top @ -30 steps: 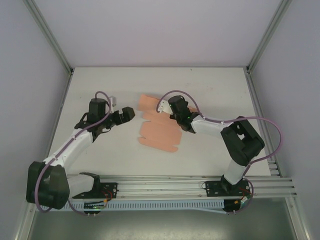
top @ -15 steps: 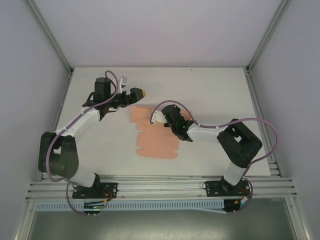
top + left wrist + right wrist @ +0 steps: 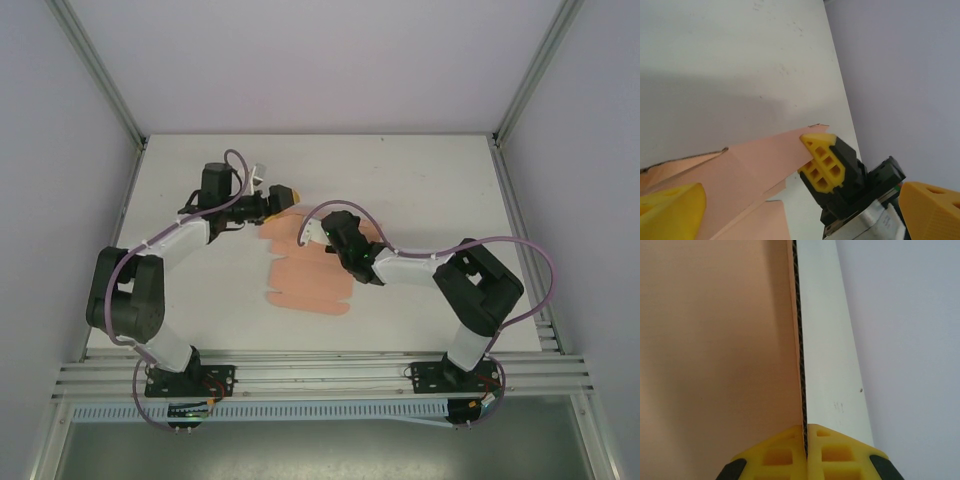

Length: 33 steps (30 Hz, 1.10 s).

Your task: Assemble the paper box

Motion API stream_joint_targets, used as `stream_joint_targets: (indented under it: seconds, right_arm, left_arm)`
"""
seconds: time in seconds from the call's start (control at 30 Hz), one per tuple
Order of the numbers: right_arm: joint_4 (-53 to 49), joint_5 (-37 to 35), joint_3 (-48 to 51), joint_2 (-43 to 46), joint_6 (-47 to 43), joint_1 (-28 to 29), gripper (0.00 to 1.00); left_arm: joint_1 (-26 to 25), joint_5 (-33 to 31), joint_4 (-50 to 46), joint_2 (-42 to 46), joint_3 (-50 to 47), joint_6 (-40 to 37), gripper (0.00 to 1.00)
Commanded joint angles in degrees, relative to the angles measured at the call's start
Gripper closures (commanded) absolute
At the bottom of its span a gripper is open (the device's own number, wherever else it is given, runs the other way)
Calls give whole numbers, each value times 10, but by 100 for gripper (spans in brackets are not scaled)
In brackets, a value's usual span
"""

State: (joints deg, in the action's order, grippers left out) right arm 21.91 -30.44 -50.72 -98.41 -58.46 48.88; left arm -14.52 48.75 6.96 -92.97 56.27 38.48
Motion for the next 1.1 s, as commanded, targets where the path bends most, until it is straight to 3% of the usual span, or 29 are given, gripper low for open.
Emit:
stream_joint_targets:
  seconds: [0.0,0.2,0.23,0.43,0.57,0.63,0.77,0.97,1.03,1.07]
  right_arm:
    - [56,-10,11,11,39,11,100]
    - [60,0,11,4,45,26,100]
    - [64,1,12,1,42,30,100]
    - [91,-18,17,-22,11,42,100]
    - [96,-17,26,-16,6,44,100]
    - [96,-12,33,-9,7,44,100]
    - [96,3,46,8,6,44,100]
    - [84,6,52,22,-5,43,100]
    - [80,0,53,24,-10,43,100]
    - [76,0,52,26,-10,43,100]
  left_arm:
    - [-7,-12,19,-8,-19,15,2]
    - [-25,16,59,-23,-16,31,2]
    - [-29,18,64,-26,-11,32,6]
    - [-44,10,58,-43,9,37,44]
    - [-46,-7,34,-44,13,33,53]
    - [-46,-29,12,-40,14,25,67]
    - [-46,-55,-23,-39,20,13,87]
    - [-49,-70,-57,-36,24,4,94]
    - [-49,-72,-61,-28,21,0,72]
    - [-49,-76,-66,-22,20,-2,69]
